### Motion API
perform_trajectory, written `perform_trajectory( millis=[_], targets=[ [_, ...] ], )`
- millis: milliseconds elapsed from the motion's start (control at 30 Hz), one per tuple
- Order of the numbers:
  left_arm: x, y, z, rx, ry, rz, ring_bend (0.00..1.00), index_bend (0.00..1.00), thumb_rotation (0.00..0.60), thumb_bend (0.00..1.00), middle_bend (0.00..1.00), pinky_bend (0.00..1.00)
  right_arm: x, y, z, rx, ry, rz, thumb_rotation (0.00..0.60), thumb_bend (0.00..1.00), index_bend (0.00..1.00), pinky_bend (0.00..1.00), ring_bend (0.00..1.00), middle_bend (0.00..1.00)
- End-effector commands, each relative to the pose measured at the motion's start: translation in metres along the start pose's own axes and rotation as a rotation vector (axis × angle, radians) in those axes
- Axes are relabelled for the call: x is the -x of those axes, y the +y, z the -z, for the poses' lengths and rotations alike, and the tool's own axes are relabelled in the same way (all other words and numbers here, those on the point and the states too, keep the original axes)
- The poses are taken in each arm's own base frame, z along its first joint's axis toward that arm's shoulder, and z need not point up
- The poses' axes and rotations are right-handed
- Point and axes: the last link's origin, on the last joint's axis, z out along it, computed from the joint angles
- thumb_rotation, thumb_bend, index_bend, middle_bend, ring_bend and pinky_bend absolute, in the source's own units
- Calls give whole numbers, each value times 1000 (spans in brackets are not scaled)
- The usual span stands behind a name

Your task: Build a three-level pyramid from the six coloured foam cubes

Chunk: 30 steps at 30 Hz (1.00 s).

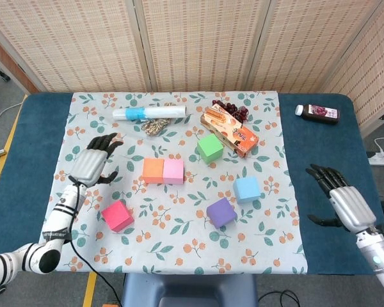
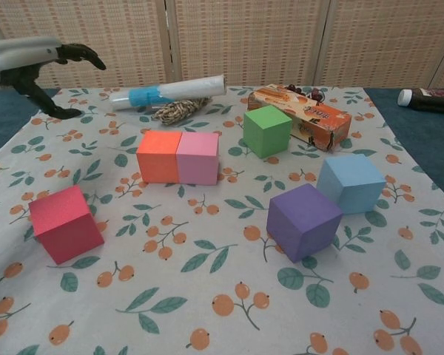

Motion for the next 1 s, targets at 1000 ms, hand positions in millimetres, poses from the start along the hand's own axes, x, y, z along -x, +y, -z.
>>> perform_trajectory(
  millis=[1000],
  targets=[
    [2, -43, 99, 46, -35, 105, 0, 201, 600, 325, 0, 89, 91, -33, -157, -59, -336, 103, 600, 0, 48, 23, 0, 81]
  ],
)
